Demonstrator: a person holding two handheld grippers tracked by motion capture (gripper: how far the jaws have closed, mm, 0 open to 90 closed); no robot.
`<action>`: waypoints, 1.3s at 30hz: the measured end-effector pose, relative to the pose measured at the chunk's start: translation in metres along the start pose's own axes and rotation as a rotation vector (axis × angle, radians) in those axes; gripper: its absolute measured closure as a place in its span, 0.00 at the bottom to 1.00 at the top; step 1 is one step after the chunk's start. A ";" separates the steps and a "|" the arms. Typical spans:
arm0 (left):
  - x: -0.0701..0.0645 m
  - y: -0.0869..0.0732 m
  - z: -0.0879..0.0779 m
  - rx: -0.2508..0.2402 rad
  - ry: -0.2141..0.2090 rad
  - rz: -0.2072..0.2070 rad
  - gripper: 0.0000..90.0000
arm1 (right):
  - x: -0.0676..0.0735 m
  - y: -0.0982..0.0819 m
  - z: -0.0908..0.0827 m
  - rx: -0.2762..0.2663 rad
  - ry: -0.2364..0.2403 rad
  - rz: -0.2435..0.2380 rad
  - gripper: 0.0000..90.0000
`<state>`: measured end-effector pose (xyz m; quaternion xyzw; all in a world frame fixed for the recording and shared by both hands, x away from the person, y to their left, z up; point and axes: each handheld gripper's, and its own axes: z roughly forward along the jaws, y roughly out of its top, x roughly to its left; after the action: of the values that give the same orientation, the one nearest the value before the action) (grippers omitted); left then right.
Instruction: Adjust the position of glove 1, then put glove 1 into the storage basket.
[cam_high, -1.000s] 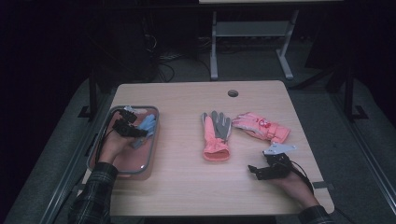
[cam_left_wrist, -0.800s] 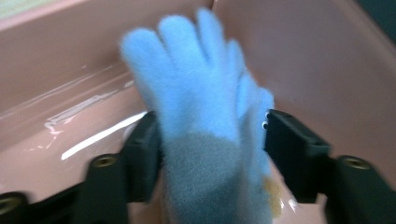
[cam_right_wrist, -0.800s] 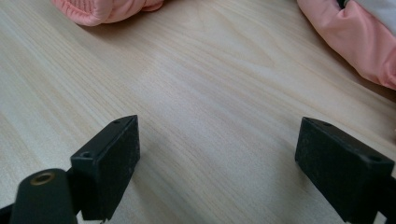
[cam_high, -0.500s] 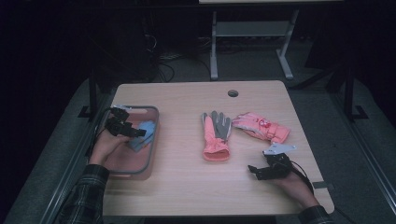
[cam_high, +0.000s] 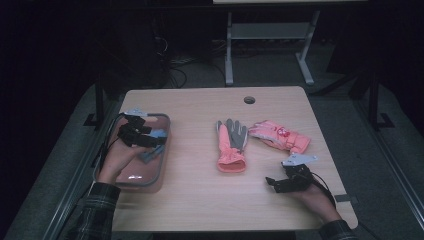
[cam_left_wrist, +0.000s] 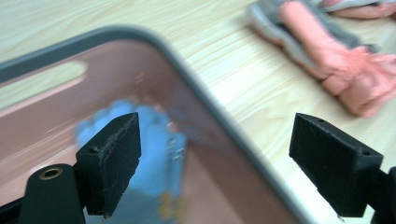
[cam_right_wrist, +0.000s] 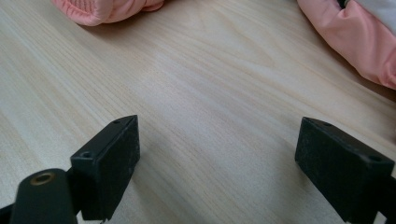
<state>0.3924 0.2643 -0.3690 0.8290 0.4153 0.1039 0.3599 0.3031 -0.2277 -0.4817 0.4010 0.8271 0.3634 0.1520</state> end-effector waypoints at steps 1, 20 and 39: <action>-0.007 0.002 0.000 -0.007 -0.007 0.008 0.18 | 0.000 0.000 0.000 0.000 0.000 0.001 0.15; -0.101 0.010 0.022 -0.038 -0.120 0.094 0.18 | 0.000 0.000 0.000 0.000 0.000 -0.003 0.15; -0.154 -0.039 0.063 0.020 -0.184 0.215 0.17 | 0.001 0.000 0.000 -0.002 0.004 -0.011 0.16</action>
<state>0.3008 0.1303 -0.4216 0.8783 0.2901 0.0612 0.3750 0.3022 -0.2275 -0.4816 0.3956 0.8292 0.3643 0.1526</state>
